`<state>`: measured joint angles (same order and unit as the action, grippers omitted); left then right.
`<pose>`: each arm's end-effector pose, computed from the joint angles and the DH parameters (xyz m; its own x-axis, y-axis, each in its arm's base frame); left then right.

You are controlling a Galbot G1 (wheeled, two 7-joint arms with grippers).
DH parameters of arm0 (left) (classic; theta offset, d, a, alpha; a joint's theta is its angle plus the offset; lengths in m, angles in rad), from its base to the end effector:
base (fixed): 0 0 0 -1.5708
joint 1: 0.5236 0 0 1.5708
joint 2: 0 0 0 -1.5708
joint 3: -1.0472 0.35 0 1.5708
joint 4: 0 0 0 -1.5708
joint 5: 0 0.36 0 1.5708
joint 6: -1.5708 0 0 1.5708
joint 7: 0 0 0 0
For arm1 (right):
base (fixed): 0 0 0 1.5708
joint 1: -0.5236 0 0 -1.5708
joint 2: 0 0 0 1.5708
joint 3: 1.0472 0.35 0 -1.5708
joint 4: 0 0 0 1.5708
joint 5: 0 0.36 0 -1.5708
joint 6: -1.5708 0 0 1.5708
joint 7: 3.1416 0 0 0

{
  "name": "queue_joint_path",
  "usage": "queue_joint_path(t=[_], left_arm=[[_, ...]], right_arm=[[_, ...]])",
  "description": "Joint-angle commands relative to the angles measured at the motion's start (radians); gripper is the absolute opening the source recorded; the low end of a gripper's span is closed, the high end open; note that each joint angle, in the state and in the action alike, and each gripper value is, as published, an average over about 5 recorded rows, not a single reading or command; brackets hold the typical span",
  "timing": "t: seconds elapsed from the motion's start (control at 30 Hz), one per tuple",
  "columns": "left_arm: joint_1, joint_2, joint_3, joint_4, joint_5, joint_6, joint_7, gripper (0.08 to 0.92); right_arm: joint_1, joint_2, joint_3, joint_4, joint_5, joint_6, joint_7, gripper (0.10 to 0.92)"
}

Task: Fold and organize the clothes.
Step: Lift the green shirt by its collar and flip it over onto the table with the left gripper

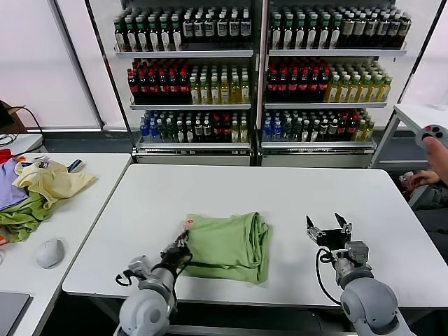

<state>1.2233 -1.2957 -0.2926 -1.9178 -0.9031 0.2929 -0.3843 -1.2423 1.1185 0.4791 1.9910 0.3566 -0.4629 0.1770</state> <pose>0.2824 -0.0128 -0.2941 -0.9230 0.1623 0.3489 -0.0532 0.8442 -0.5333 0.2855 -0.0756 -0.2492 -0.9624 0.0023 0.2716 -0.0347 0.9907 -0.1316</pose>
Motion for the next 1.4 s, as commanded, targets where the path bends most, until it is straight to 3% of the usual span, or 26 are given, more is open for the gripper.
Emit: queue_joint_path(t=[0.03, 0.27, 0.43, 0.53, 0.67, 0.83, 0.97, 1.2, 1.4], left_arm=[[-0.011, 0.099, -0.343, -0.058, -0.416, 0.016, -0.001, 0.118], [-0.034, 0.28, -0.6, -0.059, -0.506, 0.067, 0.001, 0.118], [-0.053, 0.306, -0.627, -0.142, -0.552, 0.061, -0.012, 0.118], [-0.056, 0.261, -0.509, -0.22, -0.503, 0.051, -0.009, 0.118], [-0.085, 0.158, -0.223, -0.227, -0.316, 0.033, 0.023, 0.118], [-0.193, 0.019, 0.118, -0.062, -0.053, 0.013, 0.072, 0.118], [-0.304, -0.078, 0.306, 0.158, 0.116, -0.02, 0.114, 0.118], [-0.461, -0.21, 0.485, 0.441, 0.28, -0.085, 0.159, 0.118], [-0.488, -0.248, 0.546, 0.516, 0.423, -0.107, 0.199, 0.118]], right_arm=[[0.018, 0.0, -0.004, -0.015, 0.004, 0.0, -0.001, 0.823], [0.033, -0.002, -0.003, -0.031, 0.016, 0.005, -0.004, 0.823], [0.037, -0.002, -0.001, -0.032, 0.018, 0.007, -0.006, 0.823], [0.034, -0.002, 0.002, -0.025, 0.018, 0.009, -0.006, 0.823], [0.03, -0.001, 0.006, -0.026, 0.016, 0.014, -0.008, 0.823], [0.027, 0.01, 0.003, -0.028, 0.011, 0.018, -0.009, 0.823], [0.029, 0.018, -0.001, -0.03, 0.005, 0.02, -0.01, 0.823], [0.035, 0.017, 0.008, -0.03, 0.007, 0.02, -0.013, 0.823], [0.036, 0.012, 0.019, -0.029, 0.014, 0.019, -0.015, 0.823]])
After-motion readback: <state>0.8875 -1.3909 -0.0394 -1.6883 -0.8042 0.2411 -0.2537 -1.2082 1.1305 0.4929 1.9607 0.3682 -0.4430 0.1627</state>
